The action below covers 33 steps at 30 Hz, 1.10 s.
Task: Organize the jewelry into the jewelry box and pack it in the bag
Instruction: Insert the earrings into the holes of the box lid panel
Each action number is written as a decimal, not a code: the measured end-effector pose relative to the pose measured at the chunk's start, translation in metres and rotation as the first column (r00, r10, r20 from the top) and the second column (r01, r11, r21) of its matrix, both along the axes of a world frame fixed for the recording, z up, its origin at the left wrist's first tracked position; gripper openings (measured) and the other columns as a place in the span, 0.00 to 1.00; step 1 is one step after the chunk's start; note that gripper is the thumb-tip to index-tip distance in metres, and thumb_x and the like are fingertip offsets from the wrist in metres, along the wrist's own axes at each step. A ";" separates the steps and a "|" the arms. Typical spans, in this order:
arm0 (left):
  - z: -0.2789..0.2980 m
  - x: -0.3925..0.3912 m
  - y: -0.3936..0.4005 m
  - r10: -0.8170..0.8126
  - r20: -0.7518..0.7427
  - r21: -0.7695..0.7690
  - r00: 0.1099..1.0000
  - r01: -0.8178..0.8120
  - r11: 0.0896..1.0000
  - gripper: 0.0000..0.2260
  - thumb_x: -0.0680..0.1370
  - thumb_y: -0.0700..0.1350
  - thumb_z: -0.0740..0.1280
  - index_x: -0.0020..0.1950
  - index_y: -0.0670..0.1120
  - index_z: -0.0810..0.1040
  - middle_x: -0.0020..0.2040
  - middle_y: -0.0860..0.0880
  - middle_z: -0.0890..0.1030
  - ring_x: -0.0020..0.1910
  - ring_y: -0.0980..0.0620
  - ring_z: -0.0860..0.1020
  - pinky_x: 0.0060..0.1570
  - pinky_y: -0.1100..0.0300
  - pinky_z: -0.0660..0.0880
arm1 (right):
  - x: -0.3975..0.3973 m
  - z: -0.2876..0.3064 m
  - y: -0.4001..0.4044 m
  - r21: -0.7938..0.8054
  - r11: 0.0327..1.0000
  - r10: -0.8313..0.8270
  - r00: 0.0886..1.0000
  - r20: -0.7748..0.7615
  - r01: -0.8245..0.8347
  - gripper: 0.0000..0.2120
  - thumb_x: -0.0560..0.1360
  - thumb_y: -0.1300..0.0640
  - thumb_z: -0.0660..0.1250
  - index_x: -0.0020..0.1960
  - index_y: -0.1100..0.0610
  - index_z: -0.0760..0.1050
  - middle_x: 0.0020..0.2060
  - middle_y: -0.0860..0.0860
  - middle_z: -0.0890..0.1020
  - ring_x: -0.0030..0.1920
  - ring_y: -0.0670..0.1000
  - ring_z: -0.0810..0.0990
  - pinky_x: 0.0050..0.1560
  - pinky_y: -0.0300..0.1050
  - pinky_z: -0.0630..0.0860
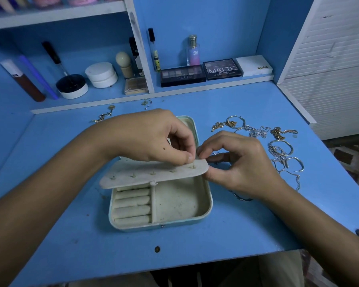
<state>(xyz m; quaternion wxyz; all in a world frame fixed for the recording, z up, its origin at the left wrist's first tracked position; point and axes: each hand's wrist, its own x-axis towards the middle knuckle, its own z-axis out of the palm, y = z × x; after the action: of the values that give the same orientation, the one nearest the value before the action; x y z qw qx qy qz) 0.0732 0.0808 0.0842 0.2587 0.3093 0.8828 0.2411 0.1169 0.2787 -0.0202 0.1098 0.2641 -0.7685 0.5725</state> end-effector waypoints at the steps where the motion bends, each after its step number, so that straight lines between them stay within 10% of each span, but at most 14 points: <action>1: 0.001 0.000 0.001 -0.003 -0.003 -0.008 1.000 0.003 1.000 0.03 0.76 0.45 0.71 0.44 0.52 0.84 0.37 0.56 0.84 0.38 0.59 0.81 0.43 0.65 0.76 | 0.000 0.000 0.000 0.002 1.000 0.000 1.000 -0.004 0.000 0.07 0.68 0.66 0.78 0.44 0.61 0.82 0.43 0.53 0.83 0.46 0.53 0.84 0.46 0.39 0.81; 33: 0.002 -0.002 0.006 -0.014 0.009 -0.037 1.000 0.014 0.999 0.05 0.73 0.43 0.71 0.40 0.53 0.83 0.34 0.57 0.83 0.37 0.59 0.81 0.45 0.59 0.79 | 0.001 0.000 0.000 0.000 1.000 -0.001 1.000 -0.029 0.001 0.08 0.68 0.67 0.79 0.43 0.61 0.81 0.42 0.53 0.84 0.46 0.53 0.84 0.45 0.42 0.82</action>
<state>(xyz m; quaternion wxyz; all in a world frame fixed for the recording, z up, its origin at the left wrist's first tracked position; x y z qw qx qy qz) 0.0713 0.0869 0.0863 0.2701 0.3095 0.8837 0.2244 0.1174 0.2783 -0.0198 0.1212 0.2720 -0.7668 0.5686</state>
